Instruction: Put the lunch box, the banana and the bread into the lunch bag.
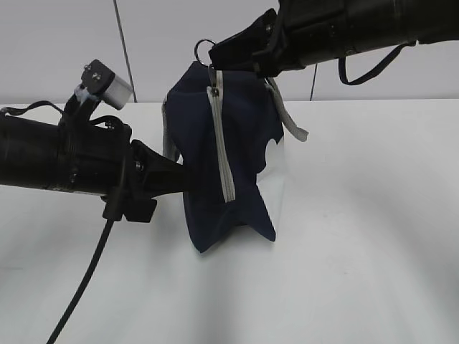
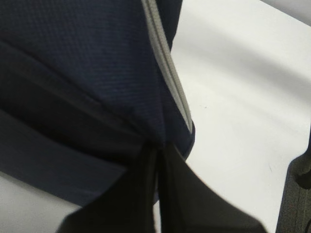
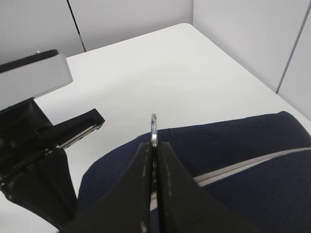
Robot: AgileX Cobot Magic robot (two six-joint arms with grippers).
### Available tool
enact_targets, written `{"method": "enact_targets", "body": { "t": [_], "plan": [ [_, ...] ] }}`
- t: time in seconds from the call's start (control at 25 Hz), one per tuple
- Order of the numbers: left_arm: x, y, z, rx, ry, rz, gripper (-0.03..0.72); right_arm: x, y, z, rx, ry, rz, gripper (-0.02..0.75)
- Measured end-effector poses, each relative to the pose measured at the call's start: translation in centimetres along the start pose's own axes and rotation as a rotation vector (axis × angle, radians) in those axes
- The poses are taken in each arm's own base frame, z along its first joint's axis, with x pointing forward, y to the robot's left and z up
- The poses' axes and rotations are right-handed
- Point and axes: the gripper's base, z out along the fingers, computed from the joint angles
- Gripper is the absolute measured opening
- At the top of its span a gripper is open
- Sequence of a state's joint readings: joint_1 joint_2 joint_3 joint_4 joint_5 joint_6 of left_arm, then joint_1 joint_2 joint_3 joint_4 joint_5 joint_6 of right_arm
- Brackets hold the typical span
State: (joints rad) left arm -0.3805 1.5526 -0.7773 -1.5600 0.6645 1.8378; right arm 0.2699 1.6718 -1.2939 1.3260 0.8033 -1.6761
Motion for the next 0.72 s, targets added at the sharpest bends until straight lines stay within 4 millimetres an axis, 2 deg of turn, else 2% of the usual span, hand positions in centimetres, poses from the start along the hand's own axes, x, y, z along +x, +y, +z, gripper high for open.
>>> {"method": "enact_targets", "body": {
  "t": [0.52,0.72],
  "plan": [
    [0.3,-0.3,0.0,0.031,0.037,0.008,-0.004,2.1,-3.2,0.1,-0.025,0.015,0.063,-0.016],
    [0.4,-0.4,0.0,0.043,0.044,0.007,-0.004,1.8,-4.0,0.5,-0.034,0.004,0.056,-0.016]
  ]
}}
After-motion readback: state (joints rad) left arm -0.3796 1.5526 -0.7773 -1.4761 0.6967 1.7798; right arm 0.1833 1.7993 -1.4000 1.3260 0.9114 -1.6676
